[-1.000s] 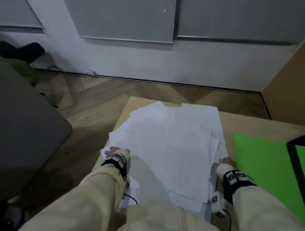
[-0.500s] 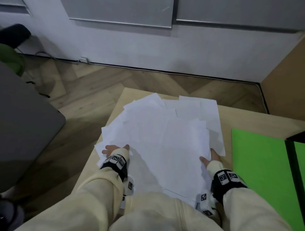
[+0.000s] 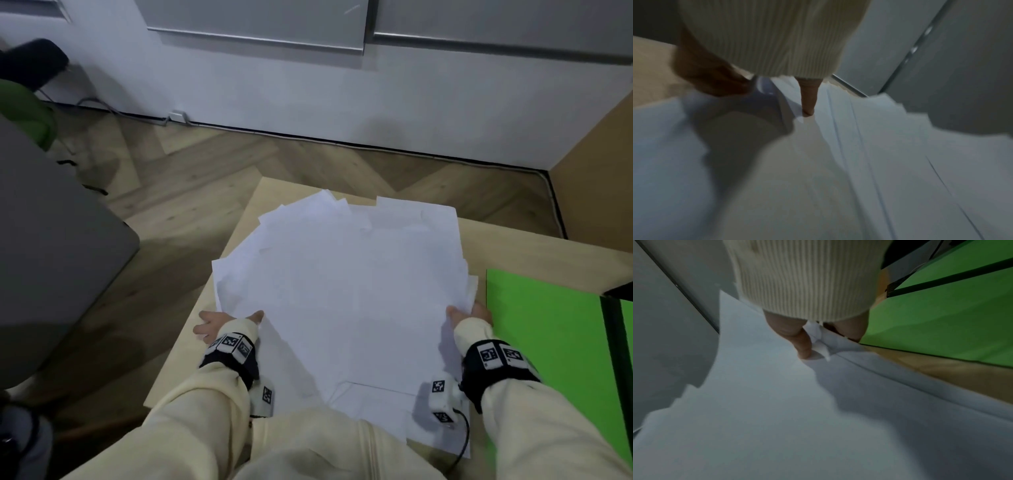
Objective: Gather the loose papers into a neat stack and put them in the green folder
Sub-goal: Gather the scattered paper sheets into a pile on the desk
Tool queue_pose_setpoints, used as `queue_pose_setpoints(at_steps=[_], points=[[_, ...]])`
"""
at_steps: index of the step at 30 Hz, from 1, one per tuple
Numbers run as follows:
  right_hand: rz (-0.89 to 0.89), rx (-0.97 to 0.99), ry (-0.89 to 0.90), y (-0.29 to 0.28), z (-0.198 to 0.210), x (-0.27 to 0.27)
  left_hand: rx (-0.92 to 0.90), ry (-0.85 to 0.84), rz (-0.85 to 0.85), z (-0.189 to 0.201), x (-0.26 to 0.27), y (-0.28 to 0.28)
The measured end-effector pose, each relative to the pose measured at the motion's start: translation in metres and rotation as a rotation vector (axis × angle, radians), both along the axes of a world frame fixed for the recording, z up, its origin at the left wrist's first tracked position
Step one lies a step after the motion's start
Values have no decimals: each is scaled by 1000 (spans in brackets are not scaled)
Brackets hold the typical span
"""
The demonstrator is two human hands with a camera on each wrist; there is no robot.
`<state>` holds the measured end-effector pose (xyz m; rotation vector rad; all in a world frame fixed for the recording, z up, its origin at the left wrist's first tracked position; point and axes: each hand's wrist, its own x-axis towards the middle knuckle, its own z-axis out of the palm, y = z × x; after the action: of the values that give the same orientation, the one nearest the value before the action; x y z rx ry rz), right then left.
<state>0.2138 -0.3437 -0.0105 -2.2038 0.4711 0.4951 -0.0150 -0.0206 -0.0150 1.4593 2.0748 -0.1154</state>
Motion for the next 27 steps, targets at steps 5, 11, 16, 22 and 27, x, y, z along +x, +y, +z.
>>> queue_pose_setpoints(at_steps=[5,11,16,22,27], points=[[61,-161,23,2,0,13,20,-210,-130,-11,-13,14],[85,-171,80,14,1,10,25,-327,-225,-10,-9,10],[223,-221,432,17,8,1,-19,-363,-345,-8,6,2],[355,-258,348,-21,13,-8,-55,-368,-322,-5,8,16],[428,-291,394,-49,-26,-10,-47,-449,-258,-2,2,14]])
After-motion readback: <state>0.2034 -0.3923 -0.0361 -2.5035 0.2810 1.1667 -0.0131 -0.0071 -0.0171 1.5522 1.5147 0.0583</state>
